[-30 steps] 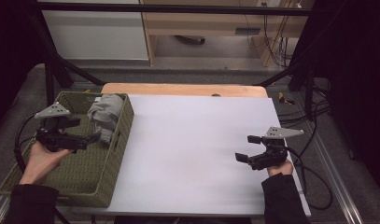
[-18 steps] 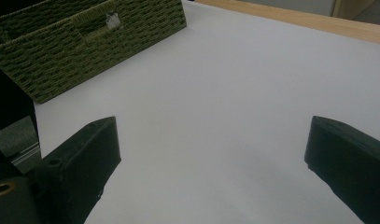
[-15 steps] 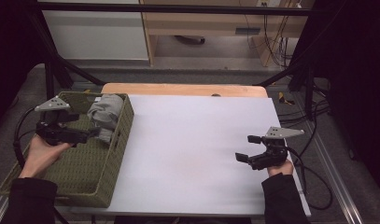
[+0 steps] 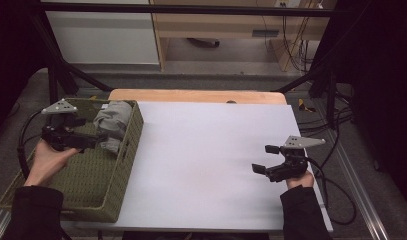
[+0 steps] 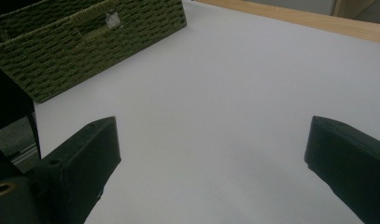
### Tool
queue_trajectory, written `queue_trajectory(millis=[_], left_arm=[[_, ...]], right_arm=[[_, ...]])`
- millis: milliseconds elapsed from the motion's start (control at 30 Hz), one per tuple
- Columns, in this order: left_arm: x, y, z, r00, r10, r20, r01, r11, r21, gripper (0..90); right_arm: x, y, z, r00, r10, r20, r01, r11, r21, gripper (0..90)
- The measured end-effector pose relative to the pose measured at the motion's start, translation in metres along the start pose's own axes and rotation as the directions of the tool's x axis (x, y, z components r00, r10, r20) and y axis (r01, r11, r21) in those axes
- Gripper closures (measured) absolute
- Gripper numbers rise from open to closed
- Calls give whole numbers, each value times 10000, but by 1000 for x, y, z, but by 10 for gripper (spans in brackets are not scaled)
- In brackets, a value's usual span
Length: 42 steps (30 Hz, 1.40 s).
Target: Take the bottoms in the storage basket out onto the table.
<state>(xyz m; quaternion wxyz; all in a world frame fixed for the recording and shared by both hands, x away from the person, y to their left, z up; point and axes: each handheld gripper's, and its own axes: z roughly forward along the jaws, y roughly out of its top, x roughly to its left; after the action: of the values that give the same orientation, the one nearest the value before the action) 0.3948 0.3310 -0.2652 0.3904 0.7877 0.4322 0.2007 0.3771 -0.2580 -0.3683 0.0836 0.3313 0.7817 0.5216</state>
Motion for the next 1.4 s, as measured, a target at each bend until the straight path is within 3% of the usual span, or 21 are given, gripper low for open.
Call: queue_trajectory(millis=[733,933,1400], left_arm=[[7,13,14,9999,-82,-150,81,9999,-66,17],[10,15,19,9995,-271,-132,268,9995,-175,19],[20,15,38,9982,-451,-385,460,9986,248,19]], right_arm=[[0,0,0,10000,-16,42,16,10000,62,40],[0,0,1,10000,-20,47,19,10000,85,39],[0,-1,2,10000,-59,45,58,9999,135,40]])
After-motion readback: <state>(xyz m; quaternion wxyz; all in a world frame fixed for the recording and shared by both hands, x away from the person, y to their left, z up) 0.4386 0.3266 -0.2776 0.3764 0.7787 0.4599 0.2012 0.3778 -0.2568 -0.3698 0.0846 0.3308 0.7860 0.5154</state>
